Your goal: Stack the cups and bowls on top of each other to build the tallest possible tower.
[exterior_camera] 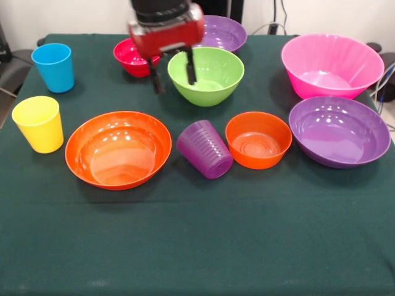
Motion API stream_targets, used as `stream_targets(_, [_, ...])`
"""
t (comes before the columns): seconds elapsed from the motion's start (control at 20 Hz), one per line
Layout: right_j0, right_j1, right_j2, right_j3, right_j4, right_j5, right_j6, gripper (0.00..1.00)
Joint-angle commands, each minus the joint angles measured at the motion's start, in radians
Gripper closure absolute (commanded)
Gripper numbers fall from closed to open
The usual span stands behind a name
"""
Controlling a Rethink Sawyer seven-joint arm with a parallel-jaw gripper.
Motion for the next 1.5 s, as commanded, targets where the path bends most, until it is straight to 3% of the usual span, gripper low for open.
stream_targets(0.05, [-0.085,-0.069,0.118,0.02,-0.125,0.04,-0.28,0.0])
stream_targets(0.25, [-0.062,-0.147,0.069,-0.04,-0.137,0.246,-0.257,0.0])
stream_targets(0.45, [-0.092,-0.144,0.08,-0.056,-0.142,0.275,-0.243,0.0])
stream_targets(0.65, [-0.076,-0.154,0.067,-0.078,-0.173,0.337,-0.228,0.0])
stream_targets(0.8, [-0.089,-0.173,0.064,-0.05,-0.179,0.355,-0.215,0.0])
stream_targets(1.0, [-0.086,-0.113,0.064,-0.08,-0.222,0.358,-0.215,0.0])
stream_targets(1.5, [-0.112,-0.051,0.087,-0.124,-0.269,0.323,-0.244,0.0])
